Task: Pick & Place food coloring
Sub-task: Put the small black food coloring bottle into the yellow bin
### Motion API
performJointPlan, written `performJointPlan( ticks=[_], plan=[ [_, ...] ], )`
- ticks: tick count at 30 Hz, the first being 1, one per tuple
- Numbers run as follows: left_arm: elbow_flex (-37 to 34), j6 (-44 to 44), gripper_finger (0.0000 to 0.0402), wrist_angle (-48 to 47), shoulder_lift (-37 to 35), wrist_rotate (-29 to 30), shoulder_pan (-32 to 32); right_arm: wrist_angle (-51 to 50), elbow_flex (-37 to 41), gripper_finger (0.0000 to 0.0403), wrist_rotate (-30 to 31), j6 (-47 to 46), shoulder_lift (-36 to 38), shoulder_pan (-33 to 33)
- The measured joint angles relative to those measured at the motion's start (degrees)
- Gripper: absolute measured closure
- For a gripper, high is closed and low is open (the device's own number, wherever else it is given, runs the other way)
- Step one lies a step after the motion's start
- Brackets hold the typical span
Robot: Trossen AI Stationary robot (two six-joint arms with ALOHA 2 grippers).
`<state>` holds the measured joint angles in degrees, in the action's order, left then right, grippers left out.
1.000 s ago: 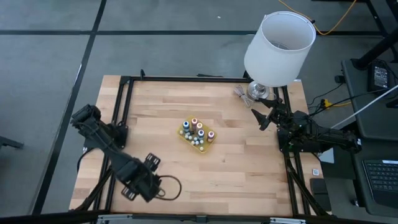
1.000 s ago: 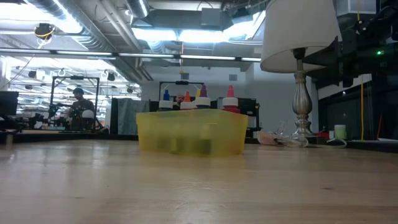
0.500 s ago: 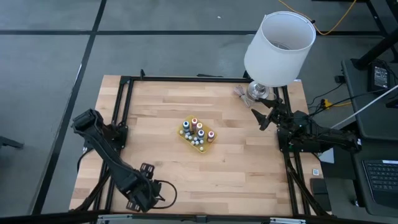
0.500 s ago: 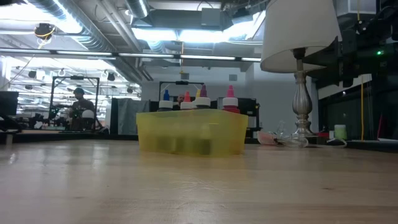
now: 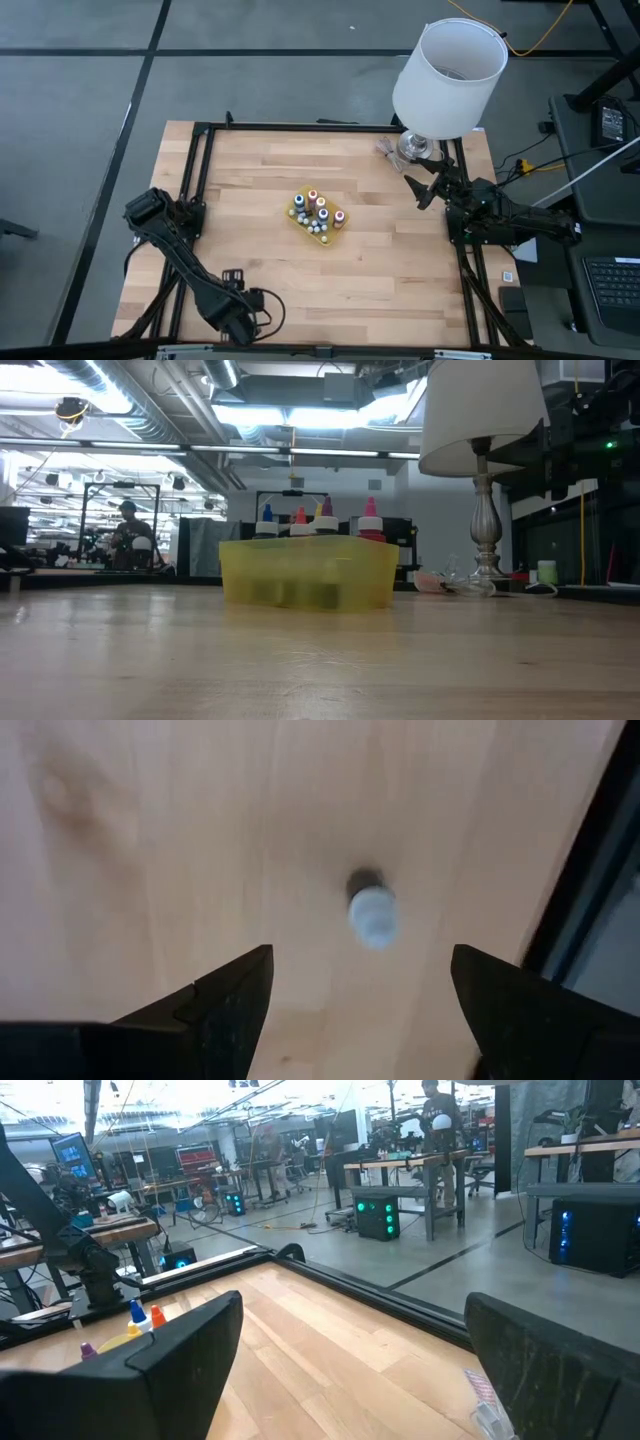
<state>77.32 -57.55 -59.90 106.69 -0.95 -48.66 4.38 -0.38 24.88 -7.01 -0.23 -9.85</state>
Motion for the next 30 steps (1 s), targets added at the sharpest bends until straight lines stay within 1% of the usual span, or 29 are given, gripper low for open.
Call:
performJointPlan(
  ticks=[5, 9, 14, 18, 25, 30],
  plan=[
    [0.0, -6.5, 0.0105, 3.2, 0.2, 3.3, 0.0, 0.0, 0.0, 0.0022, 0.0, 0.0, 0.0, 0.0],
    [-0.3, -11.5, 0.0105, 3.5, 0.2, 4.9, 0.1, 0.0, 0.0, 0.0022, 0.0, 0.0, 0.0, 0.0],
    [-2.3, -15.2, 0.0105, 3.4, 0.2, 4.9, 0.8, 0.0, 0.0, 0.0022, 0.0, 0.0, 0.0, 0.0],
    [-3.8, -16.3, 0.0105, 5.3, 0.2, 3.2, 1.2, 0.0, 0.0, 0.0022, 0.0, 0.0, 0.0, 0.0],
    [-3.9, -17.9, 0.0105, 8.2, 0.2, 2.9, 1.1, 0.0, 0.0, 0.0022, 0.0, 0.0, 0.0, 0.0],
    [-3.9, -19.4, 0.0105, 9.9, 2.0, 1.9, 1.0, 0.0, 0.0, 0.0022, 0.0, 0.0, 0.0, 0.0]
  ],
)
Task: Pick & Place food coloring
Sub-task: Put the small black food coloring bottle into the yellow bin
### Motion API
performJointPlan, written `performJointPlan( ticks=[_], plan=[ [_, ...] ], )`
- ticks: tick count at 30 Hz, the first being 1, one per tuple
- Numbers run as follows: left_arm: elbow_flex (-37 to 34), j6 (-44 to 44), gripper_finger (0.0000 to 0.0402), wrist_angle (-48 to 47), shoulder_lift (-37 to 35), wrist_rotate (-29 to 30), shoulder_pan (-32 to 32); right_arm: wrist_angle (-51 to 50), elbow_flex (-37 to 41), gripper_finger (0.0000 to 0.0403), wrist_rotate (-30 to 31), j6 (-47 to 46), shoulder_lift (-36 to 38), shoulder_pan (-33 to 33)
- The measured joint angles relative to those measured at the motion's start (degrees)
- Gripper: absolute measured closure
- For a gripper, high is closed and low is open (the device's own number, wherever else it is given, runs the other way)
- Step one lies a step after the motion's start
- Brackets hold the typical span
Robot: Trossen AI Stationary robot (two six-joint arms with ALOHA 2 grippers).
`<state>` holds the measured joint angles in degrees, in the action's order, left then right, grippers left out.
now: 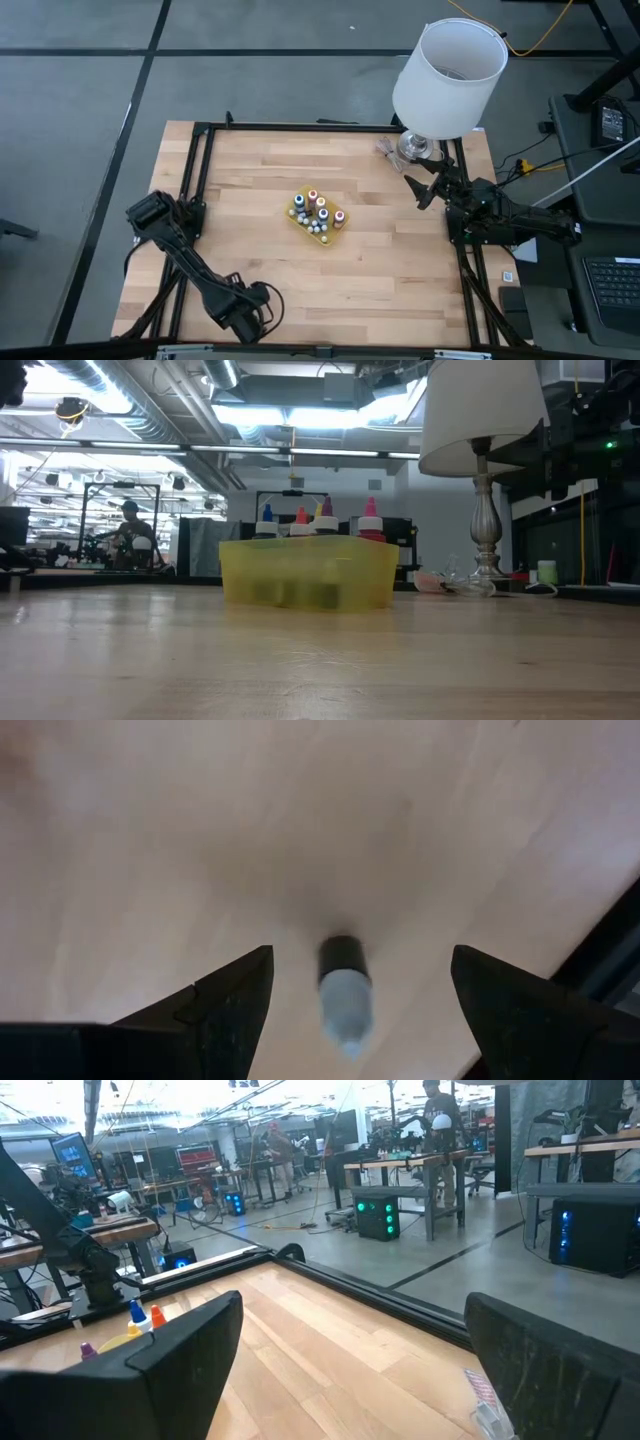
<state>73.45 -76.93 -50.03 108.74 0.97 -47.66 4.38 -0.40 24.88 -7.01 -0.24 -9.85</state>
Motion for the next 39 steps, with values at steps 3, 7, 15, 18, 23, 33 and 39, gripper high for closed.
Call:
performJointPlan(
  ticks=[3, 7, 15, 18, 23, 33, 39],
  plan=[
    [0.0, 0.0, 0.0105, 1.2, 1.1, -1.5, 0.0, 0.0, 0.0, 0.0022, 0.0, 0.0, 0.0, 0.0],
    [0.0, 0.0, 0.0105, 0.9, 1.6, -2.1, 0.0, 0.0, 0.0, 0.0022, 0.0, 0.0, 0.0, 0.0],
    [0.0, 0.0, 0.0108, 0.5, 1.6, -2.0, 0.0, 0.0, 0.0, 0.0022, 0.0, 0.0, 0.0, 0.0],
    [0.0, 0.0, 0.0123, 0.1, 1.6, -2.0, 0.0, 0.0, 0.0, 0.0022, 0.0, 0.0, 0.0, 0.0],
    [0.0, 0.2, 0.0168, -0.1, 1.6, -2.0, 0.1, 0.0, 0.0, 0.0022, 0.0, 0.0, 0.0, 0.0],
    [0.0, 2.0, 0.0247, -0.2, 1.6, -3.6, 0.1, 0.0, 0.0, 0.0022, 0.0, 0.0, 0.0, 0.0],
    [0.0, 2.1, 0.0271, -0.8, 1.3, -3.8, 0.1, 0.0, 0.0, 0.0022, 0.0, 0.0, 0.0, 0.0]
  ],
)
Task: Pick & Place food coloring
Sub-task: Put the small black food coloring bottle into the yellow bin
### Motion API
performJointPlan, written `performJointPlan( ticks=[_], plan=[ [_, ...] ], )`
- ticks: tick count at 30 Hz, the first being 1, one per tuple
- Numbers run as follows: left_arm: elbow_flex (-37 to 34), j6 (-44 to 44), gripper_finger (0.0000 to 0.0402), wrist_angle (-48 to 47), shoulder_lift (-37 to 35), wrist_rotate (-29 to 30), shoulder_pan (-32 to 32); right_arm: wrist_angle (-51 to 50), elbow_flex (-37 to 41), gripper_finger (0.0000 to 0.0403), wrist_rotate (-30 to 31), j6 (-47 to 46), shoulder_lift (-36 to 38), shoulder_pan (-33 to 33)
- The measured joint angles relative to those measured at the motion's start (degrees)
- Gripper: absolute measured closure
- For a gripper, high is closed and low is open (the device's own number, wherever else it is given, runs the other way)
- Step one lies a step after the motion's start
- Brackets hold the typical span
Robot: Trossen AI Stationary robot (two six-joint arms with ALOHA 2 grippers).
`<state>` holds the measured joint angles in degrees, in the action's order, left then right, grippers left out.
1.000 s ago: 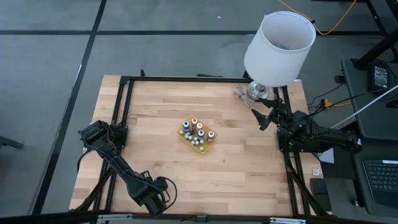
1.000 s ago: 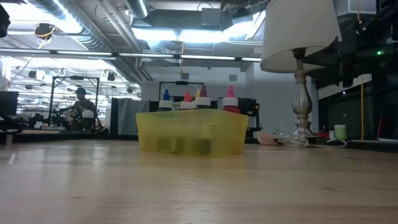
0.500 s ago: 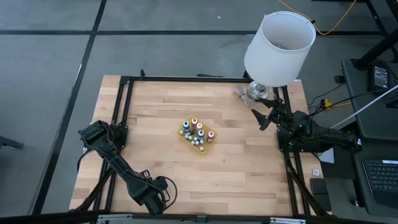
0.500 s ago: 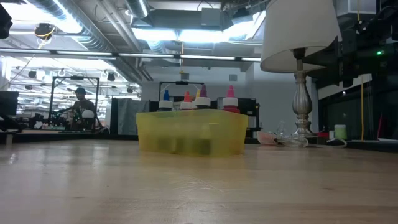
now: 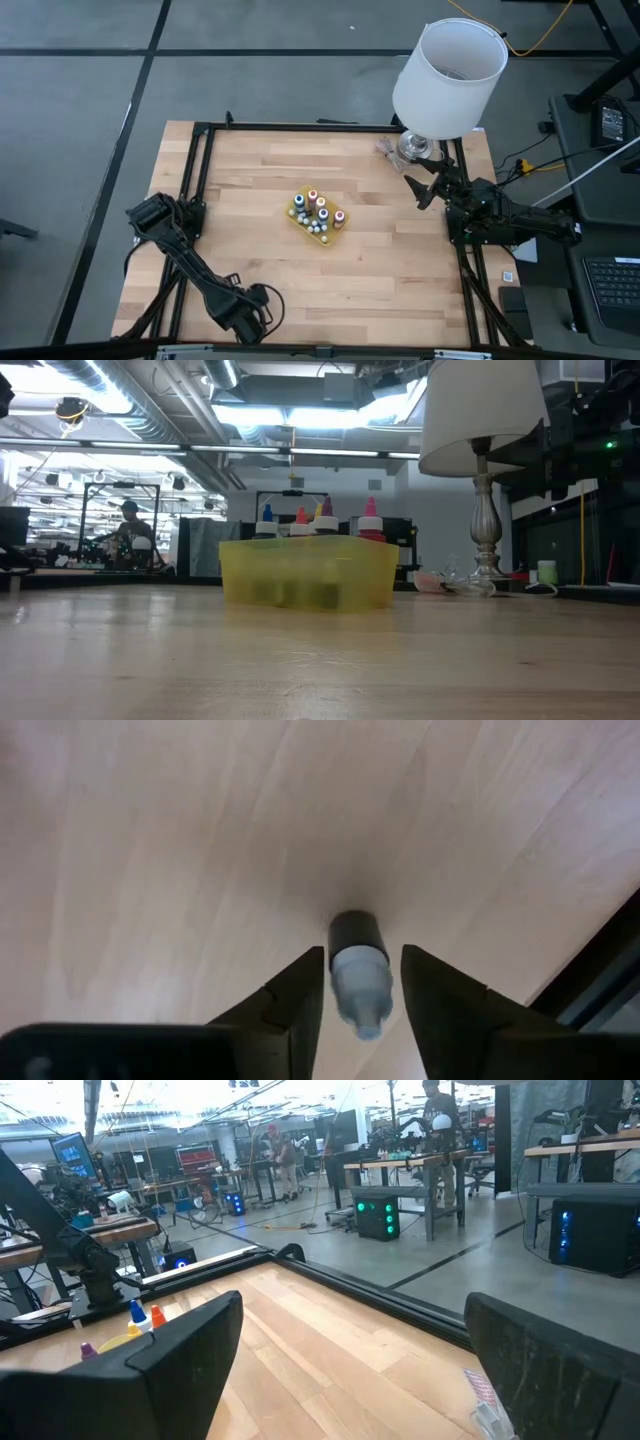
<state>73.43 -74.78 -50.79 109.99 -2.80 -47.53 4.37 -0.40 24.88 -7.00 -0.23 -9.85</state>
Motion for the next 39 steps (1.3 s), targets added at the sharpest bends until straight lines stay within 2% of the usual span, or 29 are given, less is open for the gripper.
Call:
performJointPlan(
  ticks=[14, 25, 33, 39],
  plan=[
    [0.0, 0.6, 0.0318, -0.8, -1.4, 1.3, 0.0, 0.0, 0.0, 0.0022, 0.0, 0.0, 0.0, 0.0],
    [0.0, 2.1, 0.0325, -0.8, -1.7, -0.9, 0.1, 0.0, 0.0, 0.0022, 0.0, 0.0, 0.0, 0.0],
    [0.0, 5.1, 0.0331, -3.4, -6.1, 0.9, 1.9, 0.0, 0.0, 0.0022, 0.0, 0.0, 0.0, 0.0],
    [1.7, 11.9, 0.0332, -11.4, -11.2, 4.7, 5.2, 0.0, 0.0, 0.0022, 0.0, 0.0, 0.0, 0.0]
  ],
)
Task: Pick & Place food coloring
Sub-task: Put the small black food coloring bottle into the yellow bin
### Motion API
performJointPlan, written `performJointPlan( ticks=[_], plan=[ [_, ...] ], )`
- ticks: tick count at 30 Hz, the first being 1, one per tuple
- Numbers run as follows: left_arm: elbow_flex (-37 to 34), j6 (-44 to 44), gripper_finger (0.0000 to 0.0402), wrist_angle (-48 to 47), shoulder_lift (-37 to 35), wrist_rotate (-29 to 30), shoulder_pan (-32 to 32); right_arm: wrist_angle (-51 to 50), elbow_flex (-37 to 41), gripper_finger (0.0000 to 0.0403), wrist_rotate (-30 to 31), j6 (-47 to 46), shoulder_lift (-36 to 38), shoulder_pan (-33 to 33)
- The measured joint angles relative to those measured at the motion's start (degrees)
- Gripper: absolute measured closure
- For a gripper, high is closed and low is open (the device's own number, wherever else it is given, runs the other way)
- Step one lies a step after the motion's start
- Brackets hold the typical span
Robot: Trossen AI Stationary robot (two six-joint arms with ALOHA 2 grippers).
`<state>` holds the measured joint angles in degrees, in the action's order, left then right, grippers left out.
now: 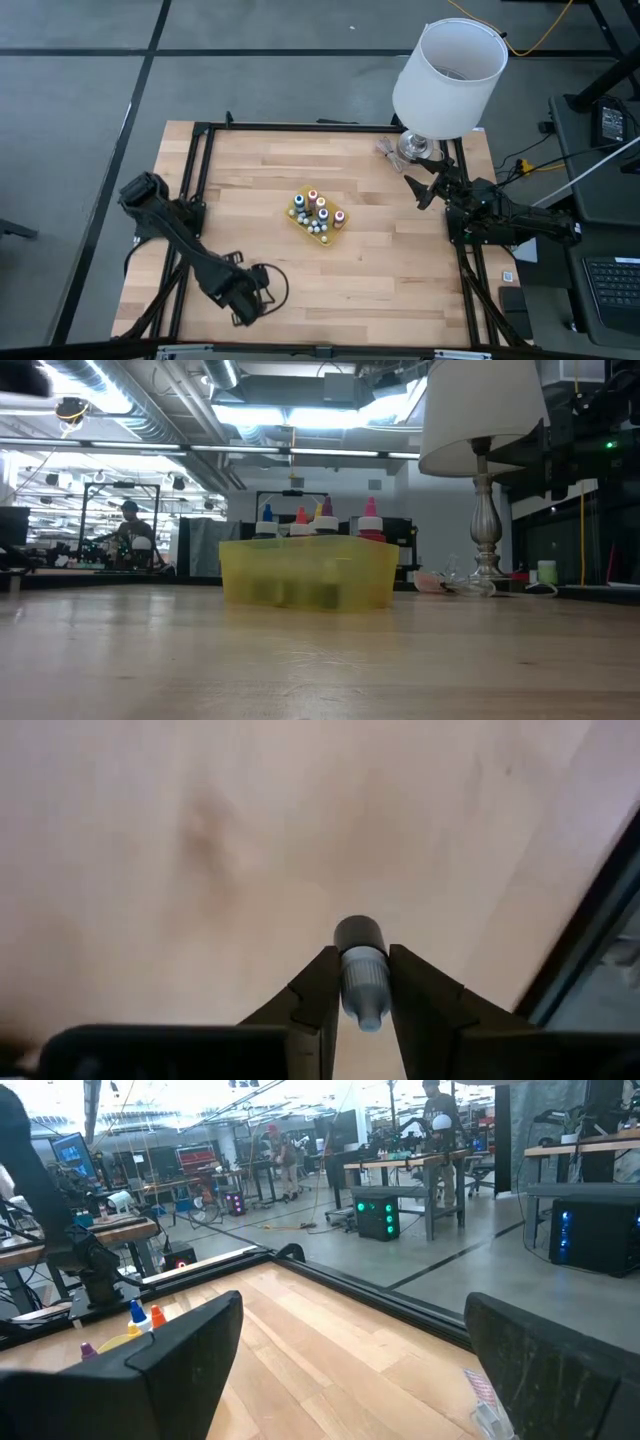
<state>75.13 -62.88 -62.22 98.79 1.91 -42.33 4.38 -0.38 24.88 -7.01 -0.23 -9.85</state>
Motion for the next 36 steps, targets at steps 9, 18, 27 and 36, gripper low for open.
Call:
performJointPlan(
  ticks=[9, 18, 27, 36],
  plan=[
    [4.7, 14.8, 0.0333, -11.4, -5.6, 4.9, 8.1, 0.0, 0.0, 0.0022, 0.0, 0.0, 0.0, 0.0],
    [10.4, 27.9, 0.0333, -14.5, -5.6, 7.6, 19.7, 0.0, 0.0, 0.0022, 0.0, 0.0, 0.0, 0.0],
    [16.4, 33.2, 0.0333, -14.3, 0.6, 7.7, 30.0, 0.0, 0.0, 0.0022, 0.0, 0.0, 0.0, 0.0],
    [24.3, 34.7, 0.0333, -14.1, 9.1, 7.5, 35.7, 0.0, 0.0, 0.0022, 0.0, 0.0, 0.0, 0.0]
  ],
)
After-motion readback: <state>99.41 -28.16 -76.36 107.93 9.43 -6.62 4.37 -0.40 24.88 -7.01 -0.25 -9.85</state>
